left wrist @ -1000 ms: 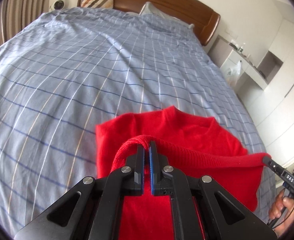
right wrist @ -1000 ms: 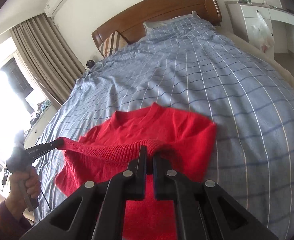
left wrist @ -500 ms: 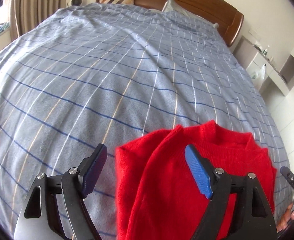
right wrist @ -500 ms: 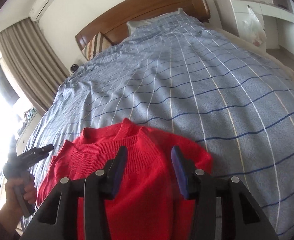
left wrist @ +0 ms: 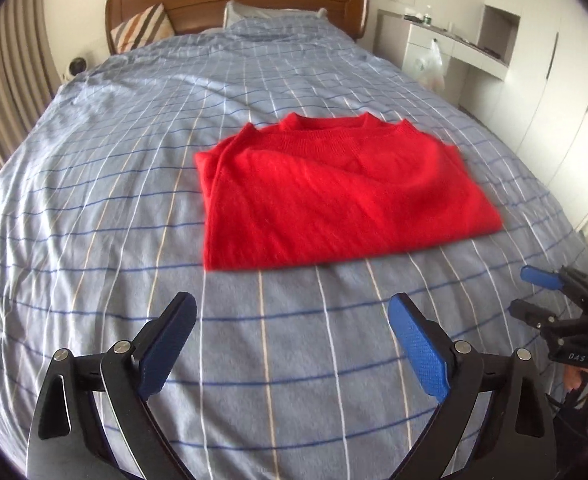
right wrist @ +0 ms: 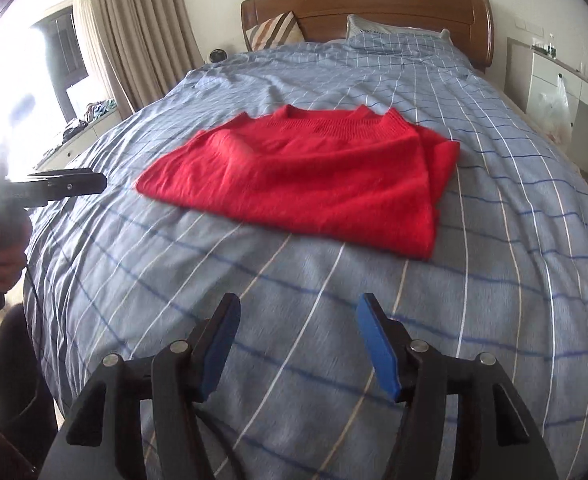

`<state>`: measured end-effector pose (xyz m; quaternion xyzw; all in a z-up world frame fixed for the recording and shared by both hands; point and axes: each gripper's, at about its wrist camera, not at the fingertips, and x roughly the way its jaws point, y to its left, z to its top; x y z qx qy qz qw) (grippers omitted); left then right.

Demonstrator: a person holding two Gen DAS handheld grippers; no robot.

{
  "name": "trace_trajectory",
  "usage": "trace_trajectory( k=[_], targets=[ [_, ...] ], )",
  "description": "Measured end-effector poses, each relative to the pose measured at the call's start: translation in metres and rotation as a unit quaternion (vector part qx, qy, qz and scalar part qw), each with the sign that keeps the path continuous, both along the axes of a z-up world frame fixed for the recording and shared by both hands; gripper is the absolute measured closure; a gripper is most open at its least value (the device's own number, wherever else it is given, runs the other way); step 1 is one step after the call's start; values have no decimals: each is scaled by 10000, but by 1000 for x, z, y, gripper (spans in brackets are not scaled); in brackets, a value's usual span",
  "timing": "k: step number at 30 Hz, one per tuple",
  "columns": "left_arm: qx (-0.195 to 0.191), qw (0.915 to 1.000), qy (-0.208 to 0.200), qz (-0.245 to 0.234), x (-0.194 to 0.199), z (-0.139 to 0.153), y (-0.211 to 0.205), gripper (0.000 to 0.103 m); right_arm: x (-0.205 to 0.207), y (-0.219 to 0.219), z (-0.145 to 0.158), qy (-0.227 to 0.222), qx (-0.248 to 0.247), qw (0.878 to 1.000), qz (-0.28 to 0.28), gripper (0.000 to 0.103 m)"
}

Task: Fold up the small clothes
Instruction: 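Fold the hem up over the collar with both tools, release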

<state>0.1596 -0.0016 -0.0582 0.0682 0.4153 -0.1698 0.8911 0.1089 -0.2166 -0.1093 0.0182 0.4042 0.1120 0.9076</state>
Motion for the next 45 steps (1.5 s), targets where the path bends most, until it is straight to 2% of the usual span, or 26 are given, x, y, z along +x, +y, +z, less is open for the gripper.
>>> trace_trajectory(
  k=[5, 7, 12, 15, 20, 34, 37, 40, 41, 43, 45],
  targets=[
    [-79, 9997, -136, 211, -16, -36, -12, 4, -26, 12, -16, -219, -412, 9984, -309, 39],
    [-77, 9991, -222, 357, -16, -52, -14, 4, -30, 11, -24, -280, -426, 9977, -439, 38],
    [-88, 9987, -234, 444, -14, -85, -16, 3, -35, -1, -40, -361, -386, 9956, -775, 26],
    [-140, 9979, -481, 421, -18, -91, -14, 1, -38, -4, -47, -445, -283, 9951, -842, 22],
    [-260, 9976, -481, 426, -17, -94, -13, 0, -37, -5, -54, -565, -191, 9943, -884, 19],
    [-175, 9971, -593, 444, -21, -97, -15, 0, -41, -5, -56, -641, -124, 9940, -877, 19],
    [-124, 9971, -597, 456, -21, -97, -17, 0, -36, -9, -44, -379, -64, 9958, -834, 22],
    [-142, 9967, -654, 463, -23, -99, -16, 0, -16, -25, -8, -435, 289, 9947, -890, 29],
    [-161, 9965, -676, 466, -23, -99, -15, 0, -2, -31, 7, -431, 420, 9942, -897, 35],
    [-177, 9962, -707, 472, -24, -99, -15, 0, 40, -41, 37, -343, 787, 9927, -846, 40],
    [-176, 9961, -723, 476, -25, -99, -15, 0, 94, -42, 54, 13, 1128, 9914, -669, 47]
  ],
)
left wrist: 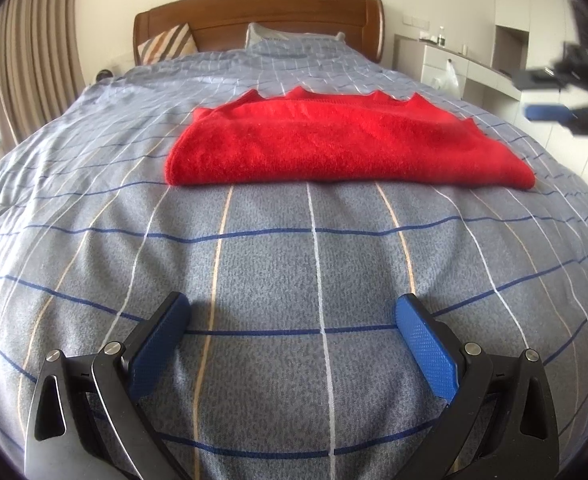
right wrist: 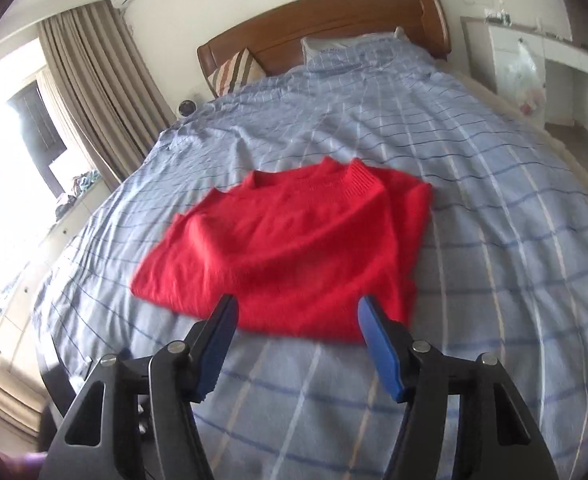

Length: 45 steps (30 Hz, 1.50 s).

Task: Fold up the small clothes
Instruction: 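Fold the hem up over the collar with both tools, release, then grasp one end of the folded sweater with the right tool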

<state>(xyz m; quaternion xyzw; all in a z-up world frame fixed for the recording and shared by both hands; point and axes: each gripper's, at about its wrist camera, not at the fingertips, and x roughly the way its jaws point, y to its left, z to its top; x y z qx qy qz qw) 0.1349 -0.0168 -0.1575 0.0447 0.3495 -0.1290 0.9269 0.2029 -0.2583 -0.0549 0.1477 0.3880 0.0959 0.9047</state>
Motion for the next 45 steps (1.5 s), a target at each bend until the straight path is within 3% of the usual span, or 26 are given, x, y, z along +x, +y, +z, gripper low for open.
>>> trace_trajectory(
  k=[2, 5, 8, 14, 15, 16, 18, 24, 28, 31, 34, 37, 40, 43, 45],
  targets=[
    [-13, 10000, -5, -2, 0, 0, 0, 0, 58, 9, 2, 382, 127, 9987, 302, 60],
    [-49, 10000, -20, -10, -1, 0, 2, 0, 128, 37, -8, 714, -288, 9956, 534, 71],
    [-73, 10000, -31, -21, -2, 0, 2, 1, 177, 57, -28, 1046, -337, 9921, 603, 71],
    [-163, 9998, -87, -48, -3, 1, 3, 1, 229, 76, -69, 1581, -507, 9853, 409, 72],
    [-167, 9998, -97, -49, -4, 0, 3, 1, 234, 78, -76, 1683, -582, 9832, 411, 77],
    [-172, 9998, -106, -50, -4, 1, 3, 1, 236, 80, -81, 1744, -711, 9812, 428, 98],
    [-187, 9997, -124, -52, -5, 0, 3, 1, 237, 84, -81, 1641, -1056, 9797, 462, 100],
    [-161, 9997, -159, -37, -8, -1, 1, 1, 240, 78, -52, 1055, -1098, 9880, 264, 100],
    [-143, 9998, -154, -32, -8, -1, 0, 1, 248, 78, -83, 1553, -939, 9828, 346, 96],
    [-146, 9998, -157, -33, -8, -1, 0, 1, 236, 65, -68, 1232, -533, 9902, 398, 73],
    [-144, 9998, -157, -32, -8, -1, 0, 1, 222, 42, -44, 1027, -26, 9933, 538, 73],
    [-127, 9998, -179, -17, -9, 0, -1, 1, 203, 20, -47, 1440, -8, 9883, 502, 73],
    [-104, 9998, -176, -11, -9, 0, -2, 1, 190, -4, -80, 2067, -718, 9757, 133, 77],
    [-92, 9998, -177, -4, -10, 1, -2, 1, 167, -36, -60, 1403, -443, 9879, -482, 69],
    [-76, 9998, -177, 6, -9, 2, -2, 1, 147, -57, -41, 935, 4, 9930, -720, 52]
  ],
)
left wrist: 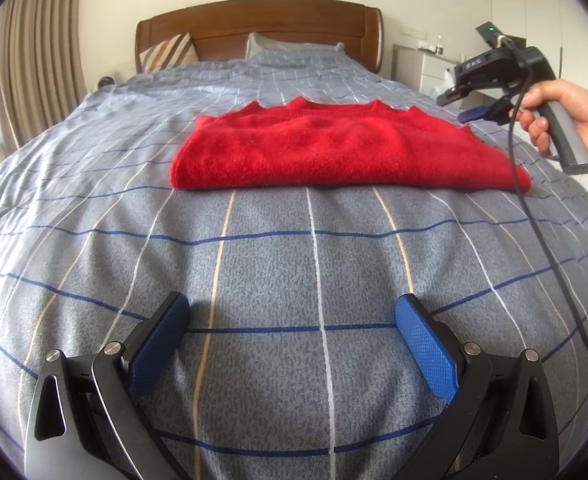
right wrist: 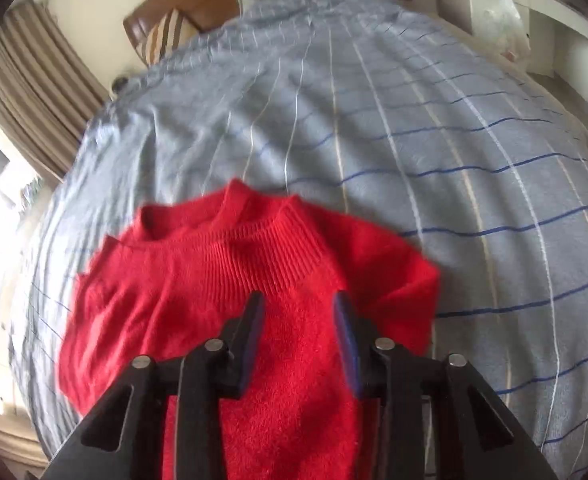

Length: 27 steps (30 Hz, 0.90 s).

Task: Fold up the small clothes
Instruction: 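Grasp one end of the folded sweater with the right tool, then fold that end over the rest of the sweater with the right tool, release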

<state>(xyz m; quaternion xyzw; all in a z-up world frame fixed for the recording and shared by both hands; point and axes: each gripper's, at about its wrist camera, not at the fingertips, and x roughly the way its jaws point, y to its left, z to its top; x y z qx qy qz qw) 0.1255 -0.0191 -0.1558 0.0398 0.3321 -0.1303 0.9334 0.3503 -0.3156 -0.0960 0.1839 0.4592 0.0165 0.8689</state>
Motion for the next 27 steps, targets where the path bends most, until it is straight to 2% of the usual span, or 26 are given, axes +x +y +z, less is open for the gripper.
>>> trace_trajectory(
  k=[2, 4, 8, 13, 14, 15, 16, 17, 19, 22, 25, 27],
  targets=[
    [6, 10000, -8, 10, 0, 0, 0, 1, -19, -19, 9, -201, 237, 9994, -171, 39],
    [3, 10000, 1, 8, 0, 0, 0, 0, -37, -34, 6, -130, 355, 9988, -299, 32],
    [-3, 9996, 277, 7, 4, 5, 2, 1, -62, -54, -24, 284, 827, 9956, -342, 32],
    [-282, 9984, 486, 43, -15, 22, 23, 1, -74, -40, -50, 155, 1712, 9851, -19, 32],
    [-334, 9982, 502, 73, -21, 24, 29, 1, -73, -36, -55, 168, 1760, 9843, -6, 34],
    [-354, 9980, 508, 121, -26, 25, 35, 1, -69, -31, -59, 242, 1739, 9845, -8, 42],
    [-348, 9980, 495, 197, -31, 26, 42, 1, -64, -25, -61, 330, 1621, 9862, -28, 69],
    [-323, 9980, 455, 290, -35, 27, 49, 1, -60, -20, -61, 385, 1496, 9880, -51, 90],
    [-292, 9979, 312, 480, -44, 26, 64, 1, -58, -11, -49, 327, 1266, 9914, -95, 90],
    [-423, 9959, 198, 777, -49, 21, 87, 1, -51, 19, -8, -35, 1024, 9947, 125, 91],
    [-676, 9925, 323, 962, -38, 17, 104, 1, -35, 67, 32, -242, 920, 9939, 550, 91],
    [-803, 9902, 247, 1116, -34, 19, 113, 1, -18, 107, 50, -234, 780, 9927, 892, 91]
  ],
)
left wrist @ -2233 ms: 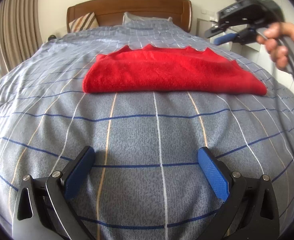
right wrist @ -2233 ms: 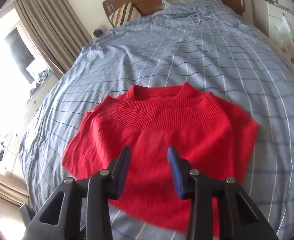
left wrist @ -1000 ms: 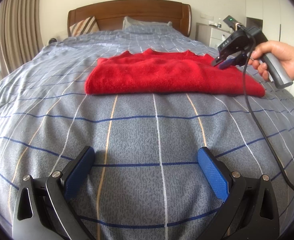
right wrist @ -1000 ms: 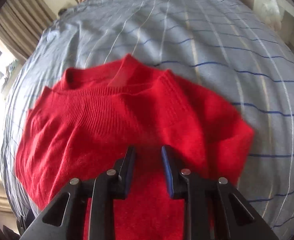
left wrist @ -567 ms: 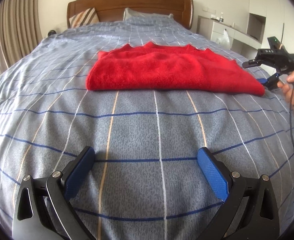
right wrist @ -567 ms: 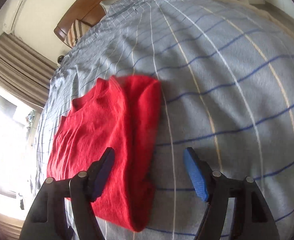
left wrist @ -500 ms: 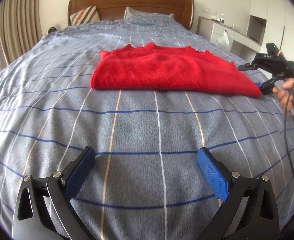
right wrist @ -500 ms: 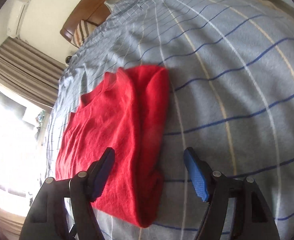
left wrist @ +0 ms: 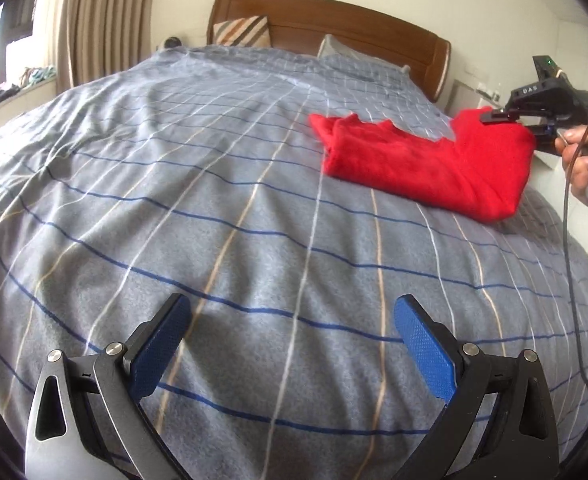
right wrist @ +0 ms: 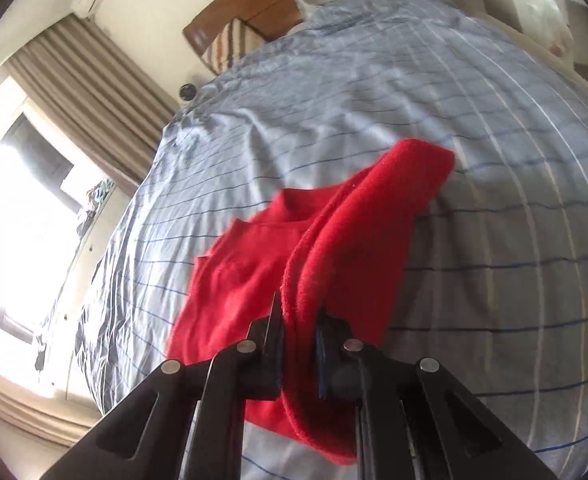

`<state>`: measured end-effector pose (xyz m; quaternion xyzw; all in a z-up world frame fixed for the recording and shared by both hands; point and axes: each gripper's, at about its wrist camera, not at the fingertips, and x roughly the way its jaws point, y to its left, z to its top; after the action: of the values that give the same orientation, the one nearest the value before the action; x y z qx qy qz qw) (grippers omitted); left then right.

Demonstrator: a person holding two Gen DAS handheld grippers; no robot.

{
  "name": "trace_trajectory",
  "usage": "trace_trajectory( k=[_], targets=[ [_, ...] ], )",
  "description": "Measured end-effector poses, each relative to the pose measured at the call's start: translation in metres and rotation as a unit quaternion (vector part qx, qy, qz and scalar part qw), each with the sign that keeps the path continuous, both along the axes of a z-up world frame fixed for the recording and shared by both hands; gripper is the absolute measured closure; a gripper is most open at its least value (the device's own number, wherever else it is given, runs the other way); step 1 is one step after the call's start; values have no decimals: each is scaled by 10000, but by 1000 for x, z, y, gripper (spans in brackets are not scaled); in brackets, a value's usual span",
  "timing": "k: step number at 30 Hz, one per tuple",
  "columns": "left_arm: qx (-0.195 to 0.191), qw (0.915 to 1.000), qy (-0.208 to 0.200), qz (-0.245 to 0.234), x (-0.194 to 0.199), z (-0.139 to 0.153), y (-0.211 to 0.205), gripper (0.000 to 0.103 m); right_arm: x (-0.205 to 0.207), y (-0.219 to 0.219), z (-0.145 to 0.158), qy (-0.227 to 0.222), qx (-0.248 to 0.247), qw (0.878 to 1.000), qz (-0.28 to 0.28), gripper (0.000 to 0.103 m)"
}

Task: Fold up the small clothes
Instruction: 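Fold that end over the rest of the sweater with the right tool, release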

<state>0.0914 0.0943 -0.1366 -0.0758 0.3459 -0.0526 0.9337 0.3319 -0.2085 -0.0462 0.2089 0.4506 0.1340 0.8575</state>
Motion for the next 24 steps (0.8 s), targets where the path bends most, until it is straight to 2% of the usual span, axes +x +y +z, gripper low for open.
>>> trace_trajectory(
  k=[2, 5, 10, 12, 14, 16, 17, 18, 19, 20, 21, 22, 23, 24],
  targets=[
    [-108, 9998, -57, 144, 3, 3, 10, 1, 16, 45, 7, 8, -176, 9993, 316, 91],
    [-276, 9990, -45, 348, 5, 4, 27, 1, 32, 110, 3, -3, -463, 9959, 780, 91],
    [-584, 9962, 130, 633, 12, -1, 48, 1, 48, 188, -30, 218, -847, 9891, 1187, 91],
    [-603, 9957, 160, 679, 14, -2, 51, 1, 51, 203, -50, 476, -1045, 9853, 1269, 81],
    [-597, 9957, 164, 692, 14, -2, 52, 1, 51, 201, -66, 824, -629, 9857, 1329, 57],
    [-627, 9955, 173, 692, 14, -2, 52, 1, 44, 189, -63, 837, 460, 9858, 1384, 53],
    [-650, 9954, 177, 687, 15, -2, 53, 1, 40, 180, -58, 785, 1046, 9808, 1449, 52],
    [-666, 9952, 179, 688, 16, -2, 53, 1, 35, 172, -50, 696, 1410, 9765, 1477, 52],
    [-675, 9951, 180, 697, 16, -3, 53, 1, 30, 165, -41, 557, 1510, 9757, 1486, 52],
    [-683, 9950, 180, 705, 16, -2, 53, 1, 24, 158, -30, 372, 1398, 9783, 1485, 52],
    [-692, 9949, 182, 713, 16, -2, 53, 1, 19, 153, -21, 193, 1055, 9835, 1454, 52],
    [-702, 9948, 183, 720, 16, -2, 53, 1, 14, 150, -14, 55, 434, 9893, 1389, 52],
    [-708, 9947, 182, 723, 17, -2, 53, 1, 8, 151, -11, -64, -361, 9902, 1349, 53],
    [-708, 9947, 183, 726, 17, -3, 53, 1, 2, 157, -12, -127, -1017, 9847, 1412, 53]
  ],
)
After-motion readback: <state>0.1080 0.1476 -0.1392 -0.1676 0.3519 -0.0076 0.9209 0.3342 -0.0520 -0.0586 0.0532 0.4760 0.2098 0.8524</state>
